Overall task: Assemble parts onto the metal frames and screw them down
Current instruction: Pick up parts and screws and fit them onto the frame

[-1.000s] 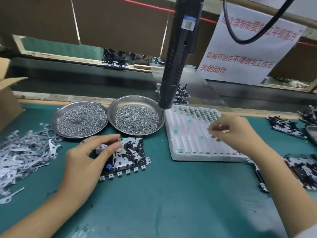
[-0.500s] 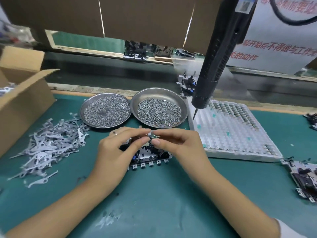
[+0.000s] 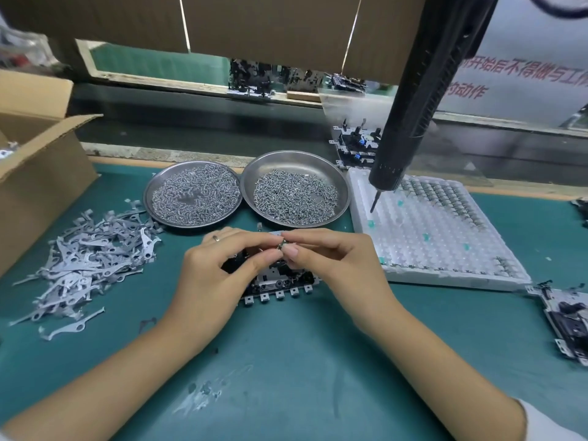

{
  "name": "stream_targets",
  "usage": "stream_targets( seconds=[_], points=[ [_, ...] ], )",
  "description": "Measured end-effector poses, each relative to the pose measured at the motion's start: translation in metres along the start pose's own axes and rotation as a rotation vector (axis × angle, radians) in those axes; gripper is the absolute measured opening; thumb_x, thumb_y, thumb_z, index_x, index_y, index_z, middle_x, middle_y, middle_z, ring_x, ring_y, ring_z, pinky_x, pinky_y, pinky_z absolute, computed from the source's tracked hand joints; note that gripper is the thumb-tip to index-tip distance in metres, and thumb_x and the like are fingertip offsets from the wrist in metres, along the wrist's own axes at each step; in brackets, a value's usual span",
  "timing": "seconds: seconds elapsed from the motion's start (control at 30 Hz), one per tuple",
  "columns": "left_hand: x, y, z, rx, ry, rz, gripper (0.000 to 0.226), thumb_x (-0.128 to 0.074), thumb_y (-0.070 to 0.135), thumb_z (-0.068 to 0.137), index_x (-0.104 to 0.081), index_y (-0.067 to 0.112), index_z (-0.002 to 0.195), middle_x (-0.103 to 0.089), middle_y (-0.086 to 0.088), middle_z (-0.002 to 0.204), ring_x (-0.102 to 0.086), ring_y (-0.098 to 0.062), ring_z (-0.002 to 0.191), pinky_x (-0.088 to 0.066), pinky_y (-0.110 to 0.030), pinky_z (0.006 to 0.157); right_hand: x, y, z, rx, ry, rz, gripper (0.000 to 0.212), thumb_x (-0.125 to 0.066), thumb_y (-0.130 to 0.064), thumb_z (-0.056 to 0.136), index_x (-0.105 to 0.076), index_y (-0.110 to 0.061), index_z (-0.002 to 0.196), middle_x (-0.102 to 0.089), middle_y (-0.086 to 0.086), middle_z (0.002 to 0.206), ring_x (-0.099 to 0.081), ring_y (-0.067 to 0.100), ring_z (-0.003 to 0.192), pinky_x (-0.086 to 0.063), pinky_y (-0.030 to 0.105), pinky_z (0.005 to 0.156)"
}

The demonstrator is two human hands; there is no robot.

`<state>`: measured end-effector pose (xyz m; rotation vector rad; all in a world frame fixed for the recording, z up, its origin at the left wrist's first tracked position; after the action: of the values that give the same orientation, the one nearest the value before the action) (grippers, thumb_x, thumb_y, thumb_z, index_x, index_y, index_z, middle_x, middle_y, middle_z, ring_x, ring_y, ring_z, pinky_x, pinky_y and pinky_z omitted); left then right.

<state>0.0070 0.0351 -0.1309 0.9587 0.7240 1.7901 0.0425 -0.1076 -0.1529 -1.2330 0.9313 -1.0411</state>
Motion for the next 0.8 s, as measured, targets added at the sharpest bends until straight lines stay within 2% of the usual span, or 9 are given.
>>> stream_targets(
  seconds=[0.1, 0.23, 0.33, 0.4, 0.5, 0.6, 0.7, 0.8],
  points=[
    [0.001, 0.000, 0.000, -0.001, 0.006, 0.004, 0.014, -0.069, 0.029, 0.076, -0.070, 0.031, 0.090, -0.070, 0.015, 0.088, -0.061, -0.010, 0.090, -0.046, -0.037, 0.087, -0.001, -0.002, -0.001, 0.030, -0.001, -0.054, 0.019, -0.071, -0.004, 0.081, -0.074, -0.014, 0.097, -0.074, 0.003, 0.092, -0.067, 0.010, 0.079, -0.055, 0.024, 0.075],
    [0.004, 0.003, 0.000, -0.023, 0.026, 0.039, 0.019, -0.072, 0.031, 0.077, -0.068, 0.033, 0.095, -0.065, 0.011, 0.094, -0.060, -0.016, 0.092, -0.046, -0.043, 0.088, -0.004, -0.010, -0.003, 0.134, -0.017, -0.198, 0.022, -0.070, -0.008, 0.084, -0.073, -0.018, 0.103, -0.073, -0.002, 0.096, -0.066, 0.009, 0.082, -0.053, 0.022, 0.075],
    [0.007, 0.003, 0.001, -0.022, 0.040, 0.071, 0.026, -0.070, 0.031, 0.075, -0.063, 0.037, 0.099, -0.061, 0.014, 0.091, -0.057, -0.010, 0.090, -0.044, -0.044, 0.088, -0.006, -0.017, -0.005, 0.236, -0.011, -0.341, 0.023, -0.071, -0.010, 0.084, -0.073, -0.023, 0.102, -0.072, -0.009, 0.092, -0.059, 0.008, 0.075, -0.042, 0.014, 0.065],
    [0.007, 0.004, 0.002, -0.025, 0.039, 0.095, 0.027, -0.070, 0.032, 0.075, -0.061, 0.038, 0.099, -0.059, 0.016, 0.088, -0.055, -0.004, 0.089, -0.043, -0.043, 0.089, -0.008, -0.019, -0.005, 0.283, -0.006, -0.402, 0.023, -0.071, -0.009, 0.083, -0.074, -0.024, 0.100, -0.071, -0.015, 0.092, -0.057, 0.004, 0.081, -0.041, 0.011, 0.070],
    [0.004, 0.006, 0.002, -0.048, 0.000, 0.164, 0.027, -0.068, 0.036, 0.075, -0.061, 0.033, 0.101, -0.057, 0.018, 0.089, -0.054, -0.005, 0.089, -0.041, -0.045, 0.090, -0.009, -0.021, -0.007, 0.352, 0.014, -0.455, 0.018, -0.072, -0.011, 0.080, -0.076, -0.020, 0.095, -0.071, -0.012, 0.089, -0.059, 0.014, 0.087, -0.048, 0.028, 0.079],
    [0.003, 0.003, 0.003, -0.055, -0.059, 0.223, 0.032, -0.069, 0.036, 0.074, -0.061, 0.031, 0.104, -0.059, 0.015, 0.095, -0.054, -0.010, 0.092, -0.039, -0.047, 0.093, -0.011, -0.026, -0.009, 0.432, 0.037, -0.547, 0.014, -0.071, -0.015, 0.078, -0.077, -0.017, 0.091, -0.071, -0.013, 0.088, -0.059, 0.024, 0.084, -0.047, 0.042, 0.080],
    [0.008, -0.004, 0.004, -0.010, -0.095, 0.177, 0.029, -0.067, 0.035, 0.075, -0.062, 0.034, 0.103, -0.061, 0.014, 0.096, -0.055, -0.005, 0.094, -0.040, -0.045, 0.095, -0.016, -0.026, -0.011, 0.498, 0.014, -0.656, 0.015, -0.072, -0.017, 0.077, -0.078, -0.019, 0.091, -0.069, -0.016, 0.090, -0.053, 0.021, 0.078, -0.045, 0.045, 0.077],
    [0.018, -0.008, 0.005, 0.014, -0.062, 0.101, 0.017, -0.063, 0.032, 0.084, -0.062, 0.038, 0.100, -0.062, 0.013, 0.090, -0.057, 0.000, 0.088, -0.043, -0.027, 0.090, -0.027, -0.026, -0.017, 0.613, -0.043, -0.789, 0.011, -0.074, -0.019, 0.076, -0.079, -0.019, 0.087, -0.073, -0.010, 0.091, -0.046, 0.015, 0.076, -0.042, 0.041, 0.075]
  ],
)
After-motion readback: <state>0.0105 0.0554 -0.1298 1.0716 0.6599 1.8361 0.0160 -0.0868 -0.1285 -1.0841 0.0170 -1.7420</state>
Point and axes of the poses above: each hand's wrist, its own z-axis towards the middle knuckle, its own x-axis out of the back of the hand, y = z × x, the point moved 10 cm from there along z, towards the middle knuckle
